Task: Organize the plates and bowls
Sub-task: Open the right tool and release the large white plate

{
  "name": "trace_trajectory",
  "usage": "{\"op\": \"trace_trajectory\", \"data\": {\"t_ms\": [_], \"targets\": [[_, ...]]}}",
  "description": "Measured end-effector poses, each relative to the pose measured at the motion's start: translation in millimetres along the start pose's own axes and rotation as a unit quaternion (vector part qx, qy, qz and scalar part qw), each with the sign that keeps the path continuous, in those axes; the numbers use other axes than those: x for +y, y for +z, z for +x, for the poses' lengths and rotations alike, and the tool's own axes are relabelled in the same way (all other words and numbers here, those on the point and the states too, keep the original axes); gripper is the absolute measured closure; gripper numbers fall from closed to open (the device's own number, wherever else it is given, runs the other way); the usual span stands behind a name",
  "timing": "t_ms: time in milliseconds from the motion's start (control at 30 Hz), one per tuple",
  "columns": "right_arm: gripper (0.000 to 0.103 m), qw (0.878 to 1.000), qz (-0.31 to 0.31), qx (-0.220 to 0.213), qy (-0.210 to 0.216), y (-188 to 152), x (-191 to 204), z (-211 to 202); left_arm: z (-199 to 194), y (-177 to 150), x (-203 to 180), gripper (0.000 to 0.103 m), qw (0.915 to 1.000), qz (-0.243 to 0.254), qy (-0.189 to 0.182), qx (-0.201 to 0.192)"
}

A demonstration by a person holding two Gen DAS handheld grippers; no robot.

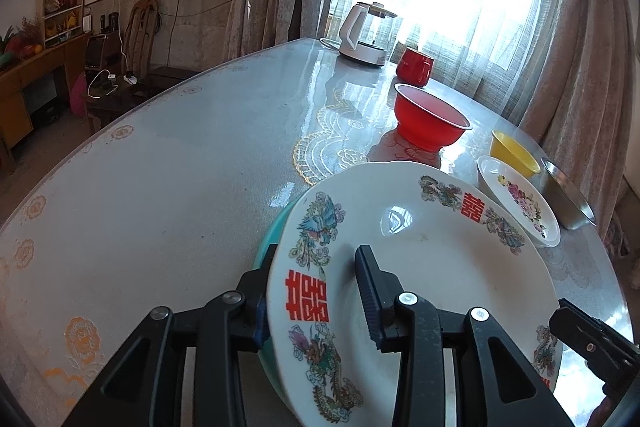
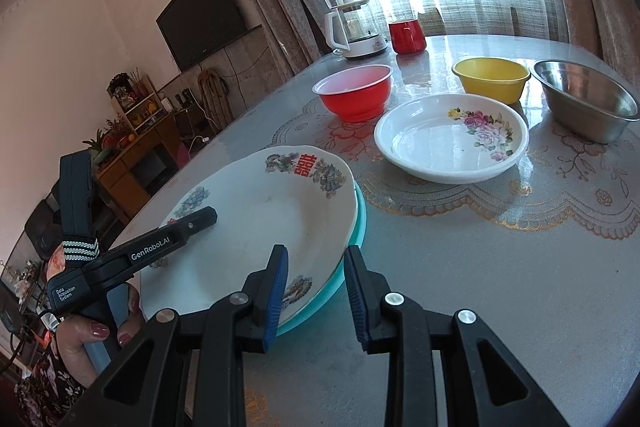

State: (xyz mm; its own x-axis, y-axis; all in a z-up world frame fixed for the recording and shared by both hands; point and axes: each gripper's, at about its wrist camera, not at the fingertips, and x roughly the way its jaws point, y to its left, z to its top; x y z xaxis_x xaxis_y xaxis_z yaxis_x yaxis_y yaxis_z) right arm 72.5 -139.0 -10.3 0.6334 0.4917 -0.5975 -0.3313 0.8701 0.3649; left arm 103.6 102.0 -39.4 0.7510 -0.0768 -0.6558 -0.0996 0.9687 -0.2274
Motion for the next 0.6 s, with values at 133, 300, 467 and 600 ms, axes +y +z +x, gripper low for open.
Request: {"op": "trace_trajectory", "data": {"t_ms": [133,300,467,600], "targets": [[0.073,1.000,0.003,-0.005,0.004,-2.6,-3.3,-5.4,-19.4,0.7,0.0,0.038,0.9993,-0.012,0.013,-0.033],[0.072,0.999,0.047,-0.013,0.002,-1.8,-22.7,-13.4,-45.4,5.7,-6.6,0.021,0.9971,-0.013,0.017,-0.073],[0.072,0.996,0.090,-0.008,-0.020,-4.0,-47.1,-15.6,-49.5,9.4,-26.5,0.012,0.9986,-0.001,-0.023,-0.047],[0.072,0.992,0.116,-0.013,-0.039,1.8,-66.3,-18.7,-46.6,8.0,-54.6,0.011,0.9984,0.032,-0.045,-0.016]]}}
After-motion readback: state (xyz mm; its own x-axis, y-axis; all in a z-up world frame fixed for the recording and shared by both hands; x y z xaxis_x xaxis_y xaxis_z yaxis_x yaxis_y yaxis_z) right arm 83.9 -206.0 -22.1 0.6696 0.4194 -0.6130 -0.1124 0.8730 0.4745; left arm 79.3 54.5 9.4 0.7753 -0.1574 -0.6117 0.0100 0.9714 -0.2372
